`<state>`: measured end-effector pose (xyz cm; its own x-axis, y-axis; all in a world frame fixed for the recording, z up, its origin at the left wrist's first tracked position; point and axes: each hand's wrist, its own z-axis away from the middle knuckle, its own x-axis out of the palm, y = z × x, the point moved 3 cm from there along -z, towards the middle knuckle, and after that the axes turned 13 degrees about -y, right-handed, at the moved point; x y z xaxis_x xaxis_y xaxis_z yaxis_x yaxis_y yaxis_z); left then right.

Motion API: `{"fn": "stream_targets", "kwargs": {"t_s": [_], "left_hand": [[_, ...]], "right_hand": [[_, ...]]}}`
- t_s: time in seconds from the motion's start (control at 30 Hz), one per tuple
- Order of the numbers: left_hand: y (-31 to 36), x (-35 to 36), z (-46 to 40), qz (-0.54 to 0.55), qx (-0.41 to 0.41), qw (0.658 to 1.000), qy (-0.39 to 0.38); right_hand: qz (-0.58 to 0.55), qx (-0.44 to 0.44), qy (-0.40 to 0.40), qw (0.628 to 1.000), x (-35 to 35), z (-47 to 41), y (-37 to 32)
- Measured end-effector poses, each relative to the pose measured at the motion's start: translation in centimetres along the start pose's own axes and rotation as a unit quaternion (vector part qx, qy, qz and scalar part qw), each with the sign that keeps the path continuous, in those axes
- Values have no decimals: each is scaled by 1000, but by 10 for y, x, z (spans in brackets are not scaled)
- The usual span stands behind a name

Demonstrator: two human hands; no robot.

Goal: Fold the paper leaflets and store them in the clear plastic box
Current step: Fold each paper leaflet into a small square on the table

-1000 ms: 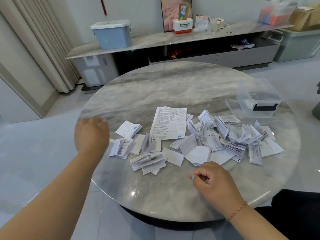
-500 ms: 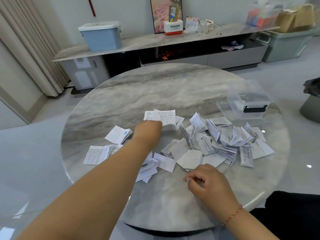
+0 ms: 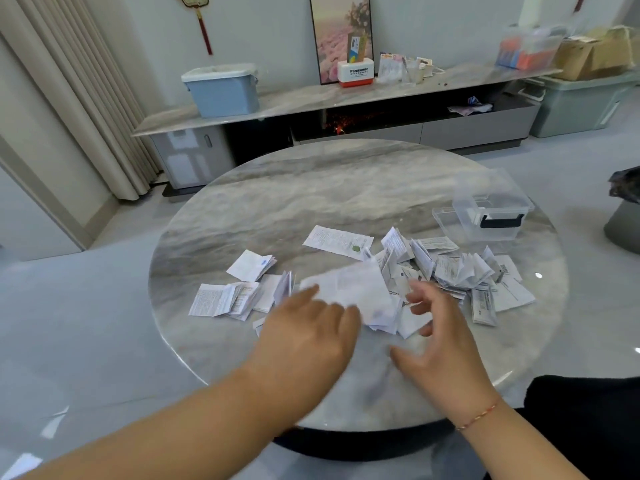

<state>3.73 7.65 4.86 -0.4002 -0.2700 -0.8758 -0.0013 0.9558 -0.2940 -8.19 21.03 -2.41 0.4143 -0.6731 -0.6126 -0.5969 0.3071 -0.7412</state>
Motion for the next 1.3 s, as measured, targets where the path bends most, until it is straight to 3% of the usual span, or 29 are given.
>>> {"fn": "stream_targets", "kwargs": {"t_s": [0.13, 0.3, 0.4, 0.47, 0.57, 0.63, 0.7, 0.77, 0.83, 0.87, 0.9, 0.97, 1.07, 1.23, 1.3], "left_hand": [[37, 10, 34, 44, 40, 998, -29], [36, 22, 40, 90, 11, 994, -64], [34, 32, 51, 141, -67, 986, -55], [44, 37, 62, 164, -71, 983, -49], [66, 59, 75, 187, -62, 973, -118], [76, 75, 76, 193, -85, 963, -169], [83, 84, 74, 208, -106, 961, -148], [83, 88, 73, 213, -105, 965, -108], [80, 92, 78, 226, -85, 967, -79], [78, 92, 82, 241, -71, 965, -78], [74, 93, 84, 263, -58, 960, -78], [64, 93, 88, 335, -58, 938, -70], [51, 89, 86, 418, -89, 903, -46], [40, 97, 85, 470, -205, 858, -9], [39, 100, 84, 462, -259, 848, -27]], "right_hand": [[35, -71, -127, 989, 6, 19, -10], [-20, 75, -272, 959, 15, 30, 11], [-21, 131, -264, 955, 17, 31, 19], [-34, 168, -247, 954, 16, 32, 16], [-32, 230, -211, 950, 20, 38, 10], [-103, 279, -223, 928, 28, 45, 4], [-190, 325, -241, 895, 35, 52, -1], [-113, 304, -231, 917, 27, 50, -5], [34, 210, -161, 964, 9, 40, -4], [34, 142, -145, 979, 0, 35, -8], [13, 87, -163, 983, -5, 32, -10], [-26, 23, -276, 961, -8, 31, -17], [-33, 28, -389, 920, -2, 36, -13], [-17, 80, -305, 949, 21, 31, 8], [20, 97, -277, 956, 28, 30, 9]]}}
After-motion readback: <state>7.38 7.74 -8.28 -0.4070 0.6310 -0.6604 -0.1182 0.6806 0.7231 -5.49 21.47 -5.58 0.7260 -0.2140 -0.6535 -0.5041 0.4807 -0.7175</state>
